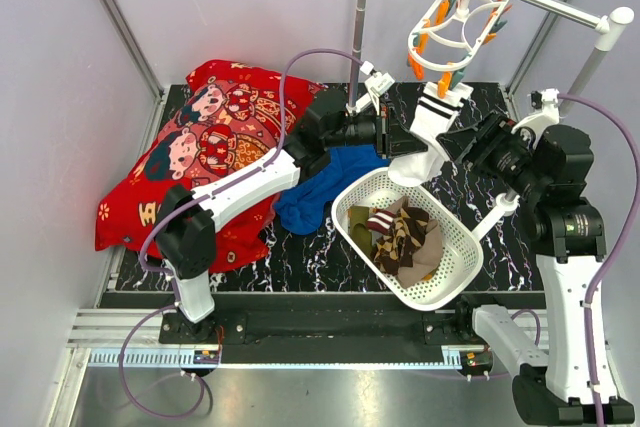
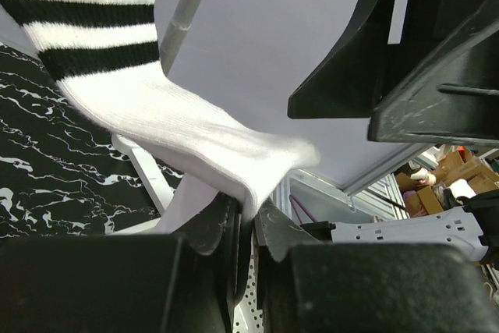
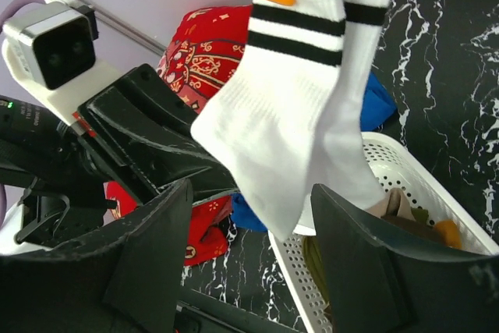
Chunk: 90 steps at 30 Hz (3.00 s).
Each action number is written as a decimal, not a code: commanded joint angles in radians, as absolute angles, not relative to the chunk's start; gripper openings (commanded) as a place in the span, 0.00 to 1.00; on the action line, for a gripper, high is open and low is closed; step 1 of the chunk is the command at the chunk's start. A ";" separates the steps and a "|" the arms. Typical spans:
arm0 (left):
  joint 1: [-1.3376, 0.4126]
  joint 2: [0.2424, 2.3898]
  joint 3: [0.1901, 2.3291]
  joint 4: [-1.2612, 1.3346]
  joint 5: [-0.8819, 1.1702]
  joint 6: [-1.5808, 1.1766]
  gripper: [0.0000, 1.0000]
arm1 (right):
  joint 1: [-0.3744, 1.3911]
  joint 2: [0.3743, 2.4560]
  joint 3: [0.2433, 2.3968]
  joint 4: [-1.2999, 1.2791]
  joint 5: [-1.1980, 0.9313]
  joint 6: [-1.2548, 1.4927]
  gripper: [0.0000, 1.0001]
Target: Remove the socks clipped to the hanger
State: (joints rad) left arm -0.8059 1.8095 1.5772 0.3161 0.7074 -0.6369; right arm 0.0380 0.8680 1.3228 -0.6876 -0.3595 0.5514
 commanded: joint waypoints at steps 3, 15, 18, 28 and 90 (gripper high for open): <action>-0.802 1.810 1.618 0.385 0.732 -0.649 0.13 | 0.035 0.887 1.309 -0.655 -0.359 0.643 0.65; -0.802 1.816 1.592 0.436 0.723 -0.676 0.17 | 0.037 0.853 1.232 -0.600 -0.359 0.736 0.45; -0.804 1.809 1.582 0.434 0.727 -0.675 0.20 | 0.035 0.832 1.226 -0.572 -0.347 0.747 0.16; -0.796 1.707 1.483 0.402 0.721 -0.578 0.78 | 0.035 0.796 1.229 -0.491 -0.391 0.770 0.00; -0.704 1.671 1.496 0.453 1.068 -0.808 0.00 | 0.006 1.196 1.539 -0.330 -0.621 0.149 0.78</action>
State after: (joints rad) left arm -0.7078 1.6989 1.4536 0.4122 1.0321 -0.7952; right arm 0.0101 1.1965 1.5486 -0.4603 -0.5972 0.1257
